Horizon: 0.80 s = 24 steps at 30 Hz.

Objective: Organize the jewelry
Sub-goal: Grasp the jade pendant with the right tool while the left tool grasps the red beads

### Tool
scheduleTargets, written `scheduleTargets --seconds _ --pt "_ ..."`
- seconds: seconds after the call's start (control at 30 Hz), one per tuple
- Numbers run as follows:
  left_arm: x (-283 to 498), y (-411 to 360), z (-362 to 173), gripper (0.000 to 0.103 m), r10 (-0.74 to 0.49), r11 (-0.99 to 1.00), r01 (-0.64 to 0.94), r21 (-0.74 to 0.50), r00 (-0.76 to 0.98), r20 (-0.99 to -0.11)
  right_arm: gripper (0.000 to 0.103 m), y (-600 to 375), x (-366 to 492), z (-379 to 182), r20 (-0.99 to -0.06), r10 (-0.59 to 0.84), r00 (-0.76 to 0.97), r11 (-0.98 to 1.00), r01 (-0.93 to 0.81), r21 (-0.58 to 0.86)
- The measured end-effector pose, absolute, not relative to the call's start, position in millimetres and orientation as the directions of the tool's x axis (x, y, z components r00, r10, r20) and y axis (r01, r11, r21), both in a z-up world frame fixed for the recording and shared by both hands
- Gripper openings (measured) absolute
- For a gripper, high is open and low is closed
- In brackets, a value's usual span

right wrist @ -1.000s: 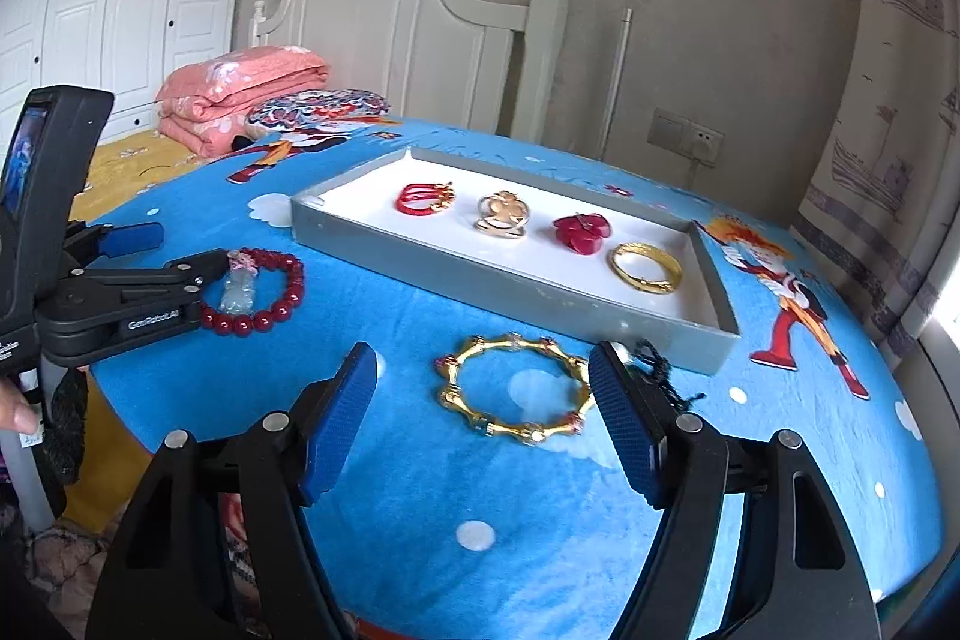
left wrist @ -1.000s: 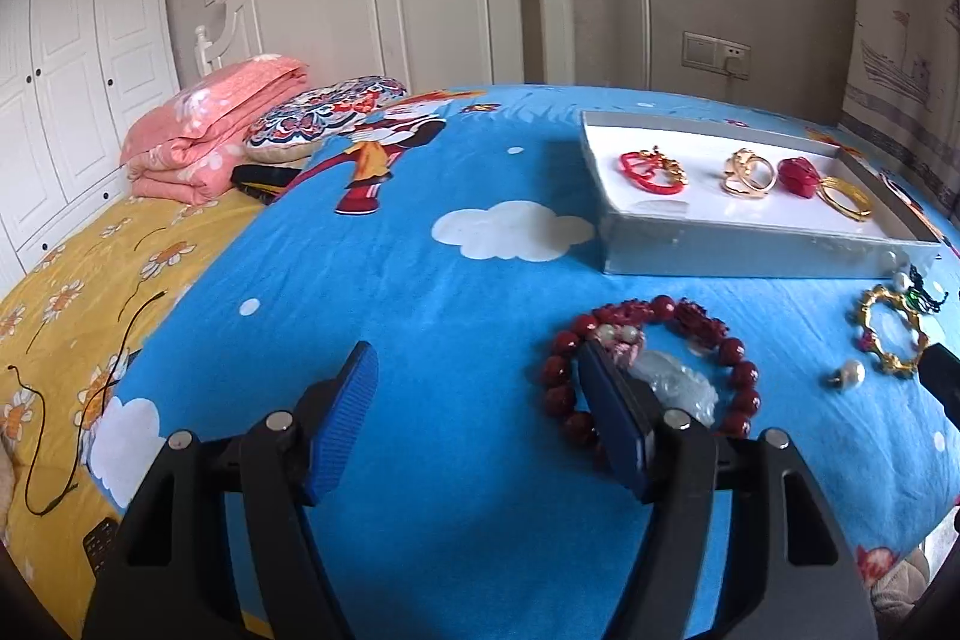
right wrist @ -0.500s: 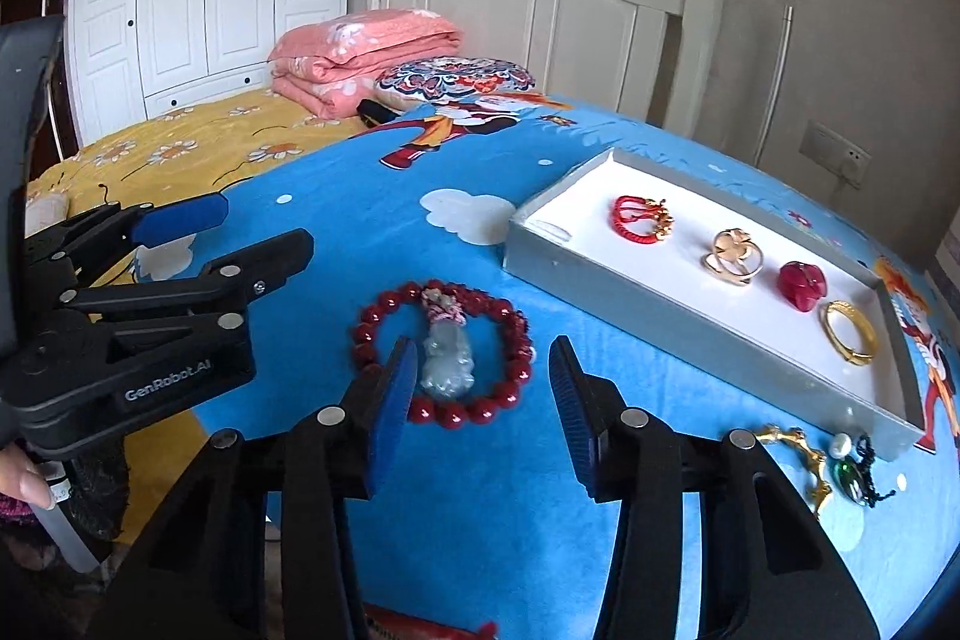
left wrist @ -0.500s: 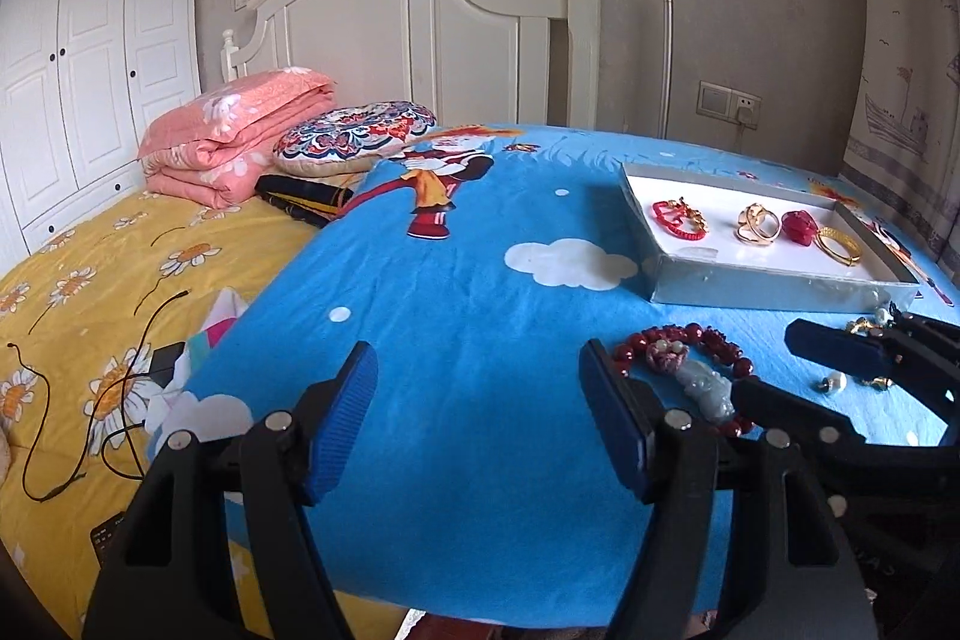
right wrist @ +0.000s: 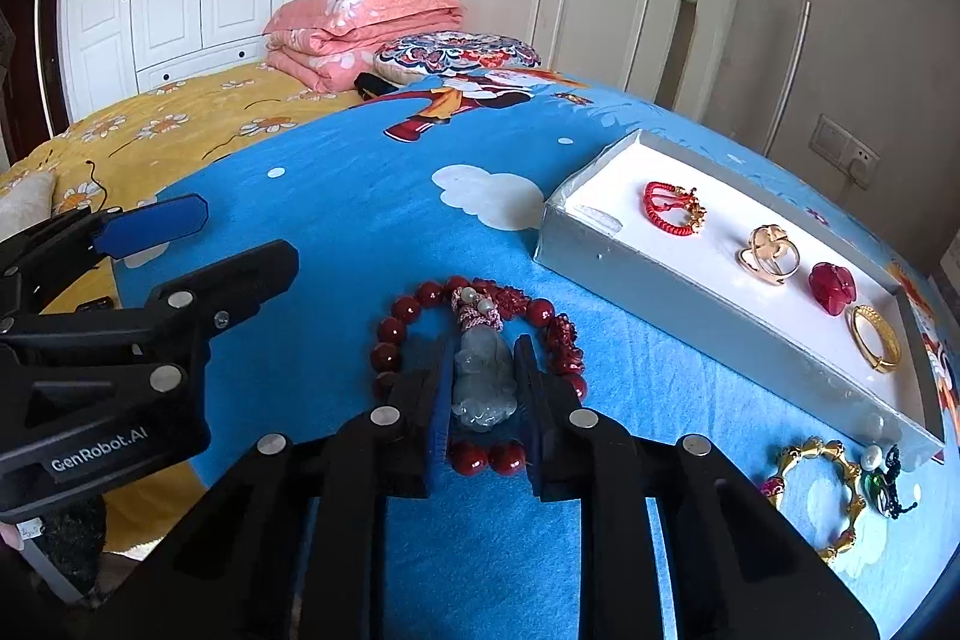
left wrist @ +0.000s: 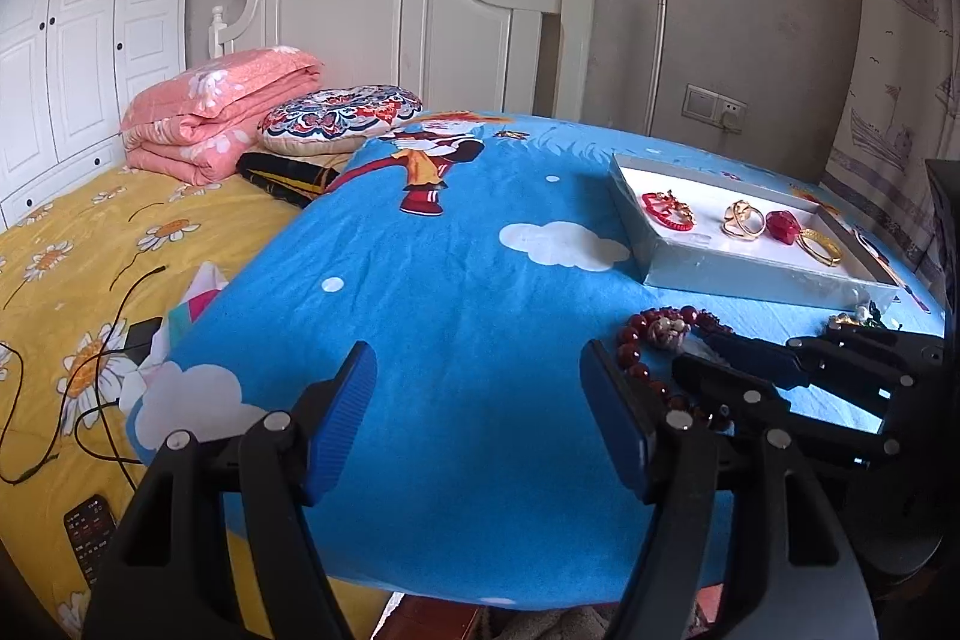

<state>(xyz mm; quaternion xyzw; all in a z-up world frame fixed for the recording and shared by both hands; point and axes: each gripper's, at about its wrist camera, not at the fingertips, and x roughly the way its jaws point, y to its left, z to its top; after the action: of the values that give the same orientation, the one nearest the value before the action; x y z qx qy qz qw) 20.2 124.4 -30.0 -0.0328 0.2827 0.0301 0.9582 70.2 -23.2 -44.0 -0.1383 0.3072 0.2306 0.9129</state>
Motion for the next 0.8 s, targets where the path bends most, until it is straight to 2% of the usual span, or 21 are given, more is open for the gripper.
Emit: scheduleTargets --seconds 0.2,0.37,0.63,0.8 --pt "25.6 104.5 -30.6 0.071 -0.002 0.998 -0.034 -0.054 0.831 -0.557 0.020 -48.3 54.1 -12.8 -0.514 0.315 0.798 0.887 -0.440 -0.139" --pt "38.7 82.2 -35.3 0.071 -0.046 0.998 0.010 -0.066 0.809 -0.586 0.020 -89.1 49.1 -14.0 -0.518 0.262 0.814 0.923 -0.368 -0.112" --pt "64.0 58.7 -34.5 0.071 -0.035 0.999 0.017 -0.036 0.799 -0.601 0.020 -146.5 37.5 -16.3 -0.506 0.191 0.841 0.964 -0.259 -0.066" --pt "81.2 59.2 -40.7 0.059 -0.069 0.997 0.033 -0.066 0.749 -0.659 0.021 -154.8 37.4 -19.1 -0.507 0.187 0.841 0.968 -0.246 -0.052"
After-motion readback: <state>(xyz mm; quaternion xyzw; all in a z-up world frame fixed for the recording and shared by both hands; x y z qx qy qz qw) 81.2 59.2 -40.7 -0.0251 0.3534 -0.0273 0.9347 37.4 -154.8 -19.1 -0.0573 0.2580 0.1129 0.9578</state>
